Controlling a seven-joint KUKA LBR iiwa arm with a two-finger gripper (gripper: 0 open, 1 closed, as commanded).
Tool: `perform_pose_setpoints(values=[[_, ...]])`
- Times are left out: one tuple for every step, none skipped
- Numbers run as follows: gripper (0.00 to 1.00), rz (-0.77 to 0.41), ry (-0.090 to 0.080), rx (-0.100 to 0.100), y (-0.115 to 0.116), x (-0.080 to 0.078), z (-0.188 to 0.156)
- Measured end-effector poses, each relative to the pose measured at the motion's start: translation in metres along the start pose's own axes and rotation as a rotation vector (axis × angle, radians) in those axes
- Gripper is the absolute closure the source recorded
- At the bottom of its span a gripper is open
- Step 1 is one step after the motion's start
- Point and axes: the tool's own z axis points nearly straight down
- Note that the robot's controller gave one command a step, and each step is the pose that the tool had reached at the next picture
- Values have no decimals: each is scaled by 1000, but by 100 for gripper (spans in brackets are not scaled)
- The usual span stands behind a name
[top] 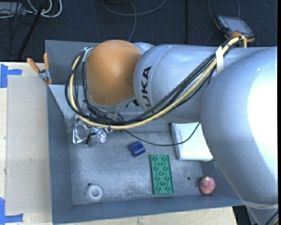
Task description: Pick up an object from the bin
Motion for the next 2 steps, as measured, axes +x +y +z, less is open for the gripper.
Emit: perform_pose_setpoints(values=[[100,3,1,0,0,-1,-19],[100,5,1,0,0,-2,-33]])
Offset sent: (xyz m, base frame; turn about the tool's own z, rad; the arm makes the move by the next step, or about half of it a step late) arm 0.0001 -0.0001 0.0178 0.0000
